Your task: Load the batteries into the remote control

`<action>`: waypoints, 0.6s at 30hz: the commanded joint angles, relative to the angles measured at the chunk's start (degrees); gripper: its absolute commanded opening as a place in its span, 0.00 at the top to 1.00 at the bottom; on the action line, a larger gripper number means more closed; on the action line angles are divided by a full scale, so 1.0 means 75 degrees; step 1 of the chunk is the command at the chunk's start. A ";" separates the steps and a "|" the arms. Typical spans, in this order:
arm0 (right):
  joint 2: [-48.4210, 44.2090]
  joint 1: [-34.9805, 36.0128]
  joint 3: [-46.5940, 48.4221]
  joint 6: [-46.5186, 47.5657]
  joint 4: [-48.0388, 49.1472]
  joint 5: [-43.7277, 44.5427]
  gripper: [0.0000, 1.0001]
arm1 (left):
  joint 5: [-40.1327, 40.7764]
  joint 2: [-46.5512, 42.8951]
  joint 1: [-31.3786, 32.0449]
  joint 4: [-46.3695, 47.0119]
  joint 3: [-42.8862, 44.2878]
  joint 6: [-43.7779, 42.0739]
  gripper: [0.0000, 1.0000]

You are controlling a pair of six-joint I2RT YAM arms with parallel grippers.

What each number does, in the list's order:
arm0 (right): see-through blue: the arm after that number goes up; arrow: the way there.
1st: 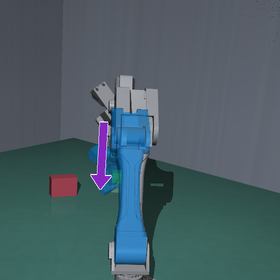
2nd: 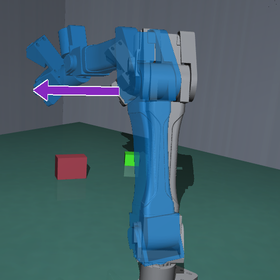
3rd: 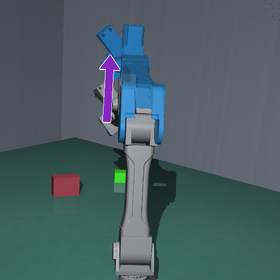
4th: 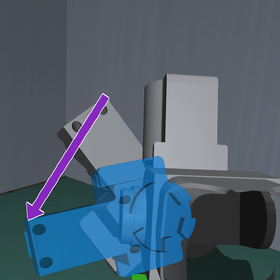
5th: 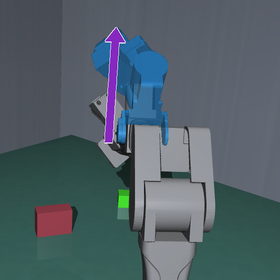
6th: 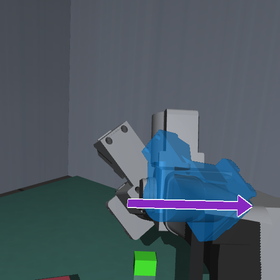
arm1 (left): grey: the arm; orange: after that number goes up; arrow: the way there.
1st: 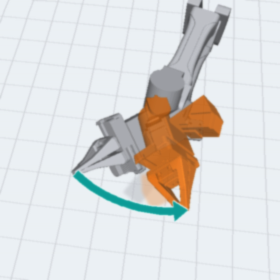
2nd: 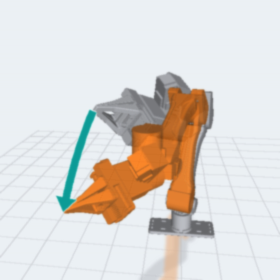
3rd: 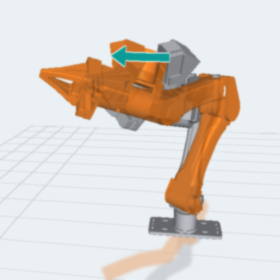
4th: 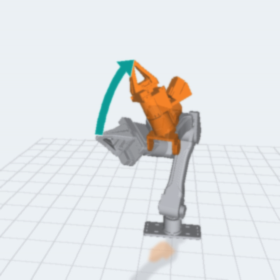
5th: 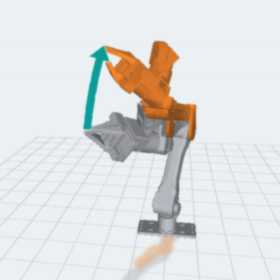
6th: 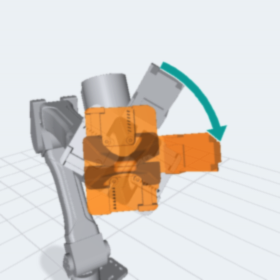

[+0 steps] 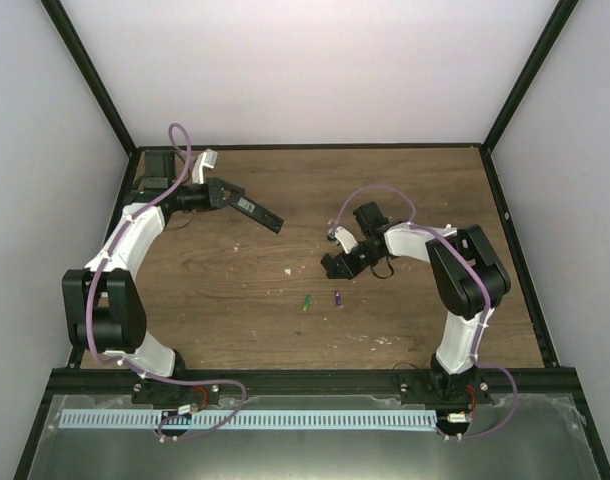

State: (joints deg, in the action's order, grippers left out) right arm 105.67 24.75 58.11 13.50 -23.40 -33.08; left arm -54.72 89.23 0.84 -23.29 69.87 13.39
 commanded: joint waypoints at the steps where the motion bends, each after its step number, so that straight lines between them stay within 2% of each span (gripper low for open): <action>1: 0.0150 -0.0158 -0.0094 -0.0211 -0.0046 0.0422 0.83 | -0.0147 0.0025 -0.0013 -0.0017 0.0173 -0.0085 1.00; 6: -0.0247 -0.0227 -0.0274 -0.0061 0.0125 0.0667 0.66 | -0.0129 0.0038 -0.0013 -0.0016 0.0221 -0.0063 1.00; 10: -0.0428 -0.0262 -0.0306 -0.0102 0.0183 0.1102 0.56 | -0.0168 0.0044 -0.0008 0.0022 0.0292 -0.0040 1.00; 14: -0.0602 -0.0277 -0.0348 -0.0135 0.0078 0.1810 0.51 | -0.0442 -0.0037 -0.0009 0.0116 0.0155 -0.0114 1.00; 18: -0.0972 -0.0276 -0.0435 -0.0125 0.0057 0.2105 0.49 | -0.0606 -0.0350 -0.0007 0.0548 -0.0511 0.0041 1.00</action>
State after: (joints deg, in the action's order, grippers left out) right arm 101.23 23.33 56.03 12.75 -21.39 -22.94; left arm -56.36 89.08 0.84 -22.46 69.65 13.30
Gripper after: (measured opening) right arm 0.504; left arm 0.150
